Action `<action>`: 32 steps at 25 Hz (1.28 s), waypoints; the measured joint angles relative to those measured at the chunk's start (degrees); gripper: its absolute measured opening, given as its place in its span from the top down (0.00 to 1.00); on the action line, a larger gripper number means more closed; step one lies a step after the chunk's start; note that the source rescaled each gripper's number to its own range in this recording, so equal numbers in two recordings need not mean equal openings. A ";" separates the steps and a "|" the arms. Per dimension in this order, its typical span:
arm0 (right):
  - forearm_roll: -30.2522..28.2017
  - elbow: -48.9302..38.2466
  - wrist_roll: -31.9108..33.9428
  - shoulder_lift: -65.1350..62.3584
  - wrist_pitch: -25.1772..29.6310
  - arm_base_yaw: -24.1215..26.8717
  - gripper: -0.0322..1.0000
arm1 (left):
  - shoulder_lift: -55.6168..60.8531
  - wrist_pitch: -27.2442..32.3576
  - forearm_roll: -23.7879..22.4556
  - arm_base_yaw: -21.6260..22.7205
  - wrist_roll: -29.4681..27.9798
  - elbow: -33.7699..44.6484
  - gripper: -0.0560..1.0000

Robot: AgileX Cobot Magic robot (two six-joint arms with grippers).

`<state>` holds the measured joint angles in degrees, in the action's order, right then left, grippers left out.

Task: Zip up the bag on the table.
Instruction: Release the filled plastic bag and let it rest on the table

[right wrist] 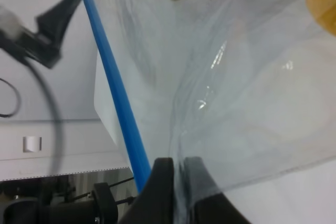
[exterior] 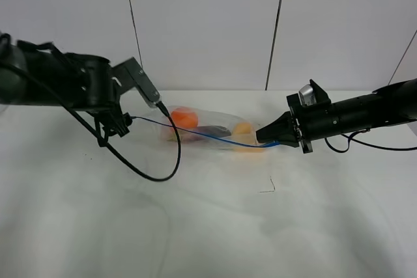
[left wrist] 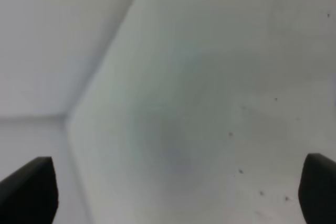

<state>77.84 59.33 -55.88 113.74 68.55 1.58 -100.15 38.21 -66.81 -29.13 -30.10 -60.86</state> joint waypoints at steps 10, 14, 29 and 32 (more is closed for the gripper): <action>0.14 0.00 -0.76 0.00 0.00 0.00 0.97 | 15.48 5.51 51.29 26.47 29.41 0.00 0.00; 0.14 0.00 -1.05 0.00 0.00 0.00 0.97 | 20.88 9.83 66.31 36.31 38.76 0.00 0.00; 0.14 0.00 -2.06 0.00 0.00 0.00 0.97 | 35.57 17.31 78.36 39.32 49.33 6.18 0.00; 0.14 0.00 -2.06 0.00 0.00 0.00 0.97 | 38.83 18.16 84.96 39.32 55.34 9.86 0.00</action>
<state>77.99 59.33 -57.94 113.74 68.55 1.58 -61.32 56.37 18.15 10.19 25.23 -51.00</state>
